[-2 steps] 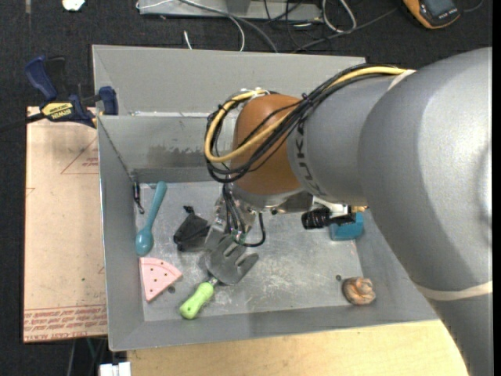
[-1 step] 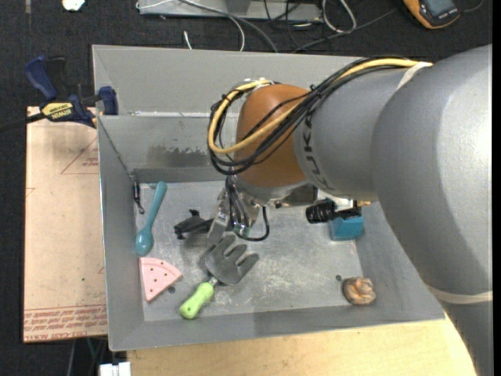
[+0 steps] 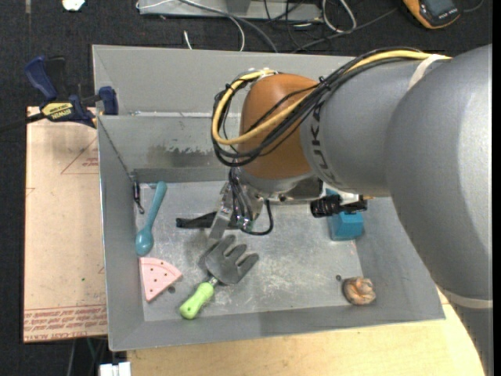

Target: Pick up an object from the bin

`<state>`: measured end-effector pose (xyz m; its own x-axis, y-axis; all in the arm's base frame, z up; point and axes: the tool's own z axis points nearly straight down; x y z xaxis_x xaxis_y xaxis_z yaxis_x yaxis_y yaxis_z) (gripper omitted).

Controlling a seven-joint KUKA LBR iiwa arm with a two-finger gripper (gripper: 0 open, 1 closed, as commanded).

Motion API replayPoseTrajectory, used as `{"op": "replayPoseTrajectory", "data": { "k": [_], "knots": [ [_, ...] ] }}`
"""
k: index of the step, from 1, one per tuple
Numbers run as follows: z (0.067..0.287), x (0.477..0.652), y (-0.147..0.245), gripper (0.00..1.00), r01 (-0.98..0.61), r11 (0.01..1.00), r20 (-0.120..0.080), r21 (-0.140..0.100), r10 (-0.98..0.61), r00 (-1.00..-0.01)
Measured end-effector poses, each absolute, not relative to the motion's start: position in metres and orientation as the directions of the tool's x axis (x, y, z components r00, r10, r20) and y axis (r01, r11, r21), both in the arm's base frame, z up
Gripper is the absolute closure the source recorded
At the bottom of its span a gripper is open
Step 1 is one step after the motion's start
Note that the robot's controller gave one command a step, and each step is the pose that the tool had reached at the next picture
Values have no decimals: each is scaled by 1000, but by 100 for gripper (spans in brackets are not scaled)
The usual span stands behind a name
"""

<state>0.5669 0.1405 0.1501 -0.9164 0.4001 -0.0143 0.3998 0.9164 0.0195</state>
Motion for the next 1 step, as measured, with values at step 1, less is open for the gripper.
{"op": "replayPoseTrajectory", "data": {
  "k": [1],
  "knots": [
    [173, 567, 141, 100, 399, 917, -15, 20, 399, -917]
  ]
}}
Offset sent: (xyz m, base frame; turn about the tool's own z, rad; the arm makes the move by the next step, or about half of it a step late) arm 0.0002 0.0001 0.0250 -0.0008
